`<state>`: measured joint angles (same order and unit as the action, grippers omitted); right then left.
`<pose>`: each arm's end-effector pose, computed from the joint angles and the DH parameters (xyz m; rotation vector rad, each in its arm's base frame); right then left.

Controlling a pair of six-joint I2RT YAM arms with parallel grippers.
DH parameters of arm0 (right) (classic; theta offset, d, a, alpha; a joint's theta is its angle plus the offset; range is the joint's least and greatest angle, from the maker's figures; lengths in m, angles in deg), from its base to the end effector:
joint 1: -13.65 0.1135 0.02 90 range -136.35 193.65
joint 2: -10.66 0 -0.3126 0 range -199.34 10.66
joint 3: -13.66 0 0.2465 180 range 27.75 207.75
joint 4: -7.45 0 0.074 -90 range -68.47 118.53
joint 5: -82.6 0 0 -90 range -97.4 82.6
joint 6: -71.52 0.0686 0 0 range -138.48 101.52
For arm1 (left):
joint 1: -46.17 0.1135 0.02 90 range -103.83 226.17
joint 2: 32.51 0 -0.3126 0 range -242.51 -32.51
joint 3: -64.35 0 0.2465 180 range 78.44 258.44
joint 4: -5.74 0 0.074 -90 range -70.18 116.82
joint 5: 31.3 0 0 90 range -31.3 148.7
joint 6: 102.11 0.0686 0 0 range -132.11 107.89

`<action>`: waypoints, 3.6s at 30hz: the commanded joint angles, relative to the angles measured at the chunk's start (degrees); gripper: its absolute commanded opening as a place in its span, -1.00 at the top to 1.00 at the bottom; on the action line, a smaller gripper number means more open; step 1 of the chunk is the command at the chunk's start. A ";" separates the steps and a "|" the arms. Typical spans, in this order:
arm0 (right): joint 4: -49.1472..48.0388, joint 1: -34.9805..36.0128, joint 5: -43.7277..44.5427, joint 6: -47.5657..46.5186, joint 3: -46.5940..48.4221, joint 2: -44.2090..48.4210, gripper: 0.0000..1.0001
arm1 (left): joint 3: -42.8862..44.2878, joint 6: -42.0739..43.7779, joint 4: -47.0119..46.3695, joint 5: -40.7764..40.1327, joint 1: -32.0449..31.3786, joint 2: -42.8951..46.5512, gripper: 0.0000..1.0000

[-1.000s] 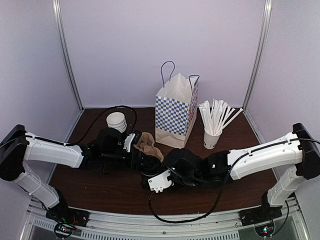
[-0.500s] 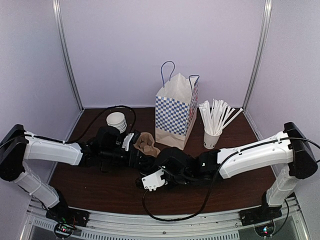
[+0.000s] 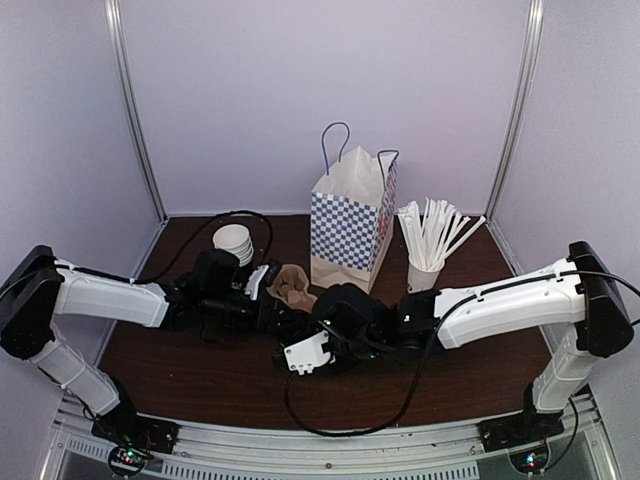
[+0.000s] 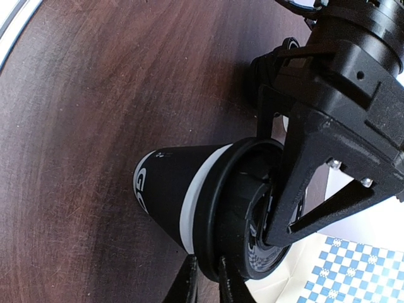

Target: Pack the takeout coffee

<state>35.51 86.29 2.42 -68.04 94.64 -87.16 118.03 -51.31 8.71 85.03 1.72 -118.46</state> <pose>0.1301 0.3771 0.2518 -2.0069 1.2032 -0.0026 0.2050 -0.2437 0.2155 0.4034 2.4025 -1.2568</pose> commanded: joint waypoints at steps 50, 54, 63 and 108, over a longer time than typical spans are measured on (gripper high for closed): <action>12.47 -1.43 -11.80 4.85 0.12 -21.96 1.00 | -6.26 1.31 7.06 1.33 1.03 -5.15 -0.27; 14.03 -1.17 -12.47 5.71 1.58 -23.81 1.00 | -6.63 1.41 7.59 0.93 1.07 -4.19 -0.27; 12.35 -1.01 -5.79 9.13 1.58 -21.66 0.94 | -6.70 1.76 8.32 1.09 1.03 -3.21 -0.27; -3.31 8.48 29.24 8.82 -4.83 -18.16 0.72 | -9.88 -0.26 8.50 2.09 1.04 1.82 -0.25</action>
<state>-3.02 98.68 43.03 -70.35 92.39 -106.89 111.93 -52.07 0.49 85.94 4.43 -116.38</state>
